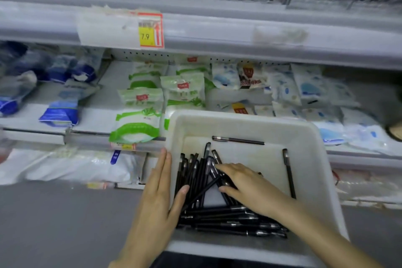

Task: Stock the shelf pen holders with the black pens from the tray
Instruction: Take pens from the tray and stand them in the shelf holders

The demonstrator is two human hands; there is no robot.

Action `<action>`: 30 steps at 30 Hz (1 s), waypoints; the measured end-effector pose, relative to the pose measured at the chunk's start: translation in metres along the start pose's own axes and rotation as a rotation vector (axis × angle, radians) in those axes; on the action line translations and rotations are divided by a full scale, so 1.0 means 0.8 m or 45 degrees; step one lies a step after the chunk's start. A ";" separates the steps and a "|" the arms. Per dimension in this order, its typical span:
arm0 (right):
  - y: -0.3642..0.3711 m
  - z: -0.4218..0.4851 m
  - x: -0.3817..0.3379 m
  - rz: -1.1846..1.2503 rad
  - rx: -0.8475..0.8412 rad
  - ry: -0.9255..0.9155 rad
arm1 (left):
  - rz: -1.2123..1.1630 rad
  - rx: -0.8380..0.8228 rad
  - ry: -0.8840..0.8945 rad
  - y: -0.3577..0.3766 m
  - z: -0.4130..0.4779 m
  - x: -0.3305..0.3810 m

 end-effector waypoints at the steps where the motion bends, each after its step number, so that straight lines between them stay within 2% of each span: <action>1: 0.001 -0.001 -0.001 0.002 0.041 0.011 | -0.002 0.000 0.005 0.000 0.000 0.000; 7: 0.002 -0.001 -0.004 0.120 0.266 0.100 | -0.032 0.008 0.019 -0.001 -0.002 0.004; 11: -0.004 0.000 -0.001 0.368 0.441 0.148 | -0.039 0.019 0.015 -0.001 -0.003 0.005; 14: 0.001 0.007 -0.006 0.652 0.414 0.147 | -0.051 0.025 0.010 -0.001 -0.003 0.005; 16: 0.005 0.013 -0.015 0.699 0.339 0.099 | -0.061 0.027 0.012 -0.002 -0.003 0.006; 20: 0.007 0.021 -0.041 0.510 0.159 -0.060 | -0.070 0.029 0.004 -0.002 -0.004 0.007; 27: -0.003 0.024 -0.079 -0.204 -0.001 -0.313 | -0.061 0.029 -0.023 -0.002 -0.004 0.004; 30: 0.012 0.020 -0.086 -0.262 -0.030 -0.374 | -0.081 0.047 -0.040 -0.005 -0.004 0.004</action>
Point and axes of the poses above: each hand's wrist, its own z-axis towards the middle knuckle, its own y-axis out of the palm, x = y × z, the point moved 9 cm from there along z, towards the middle knuckle, and after that the axes turned 12 degrees about -z, right-handed, at the moved point
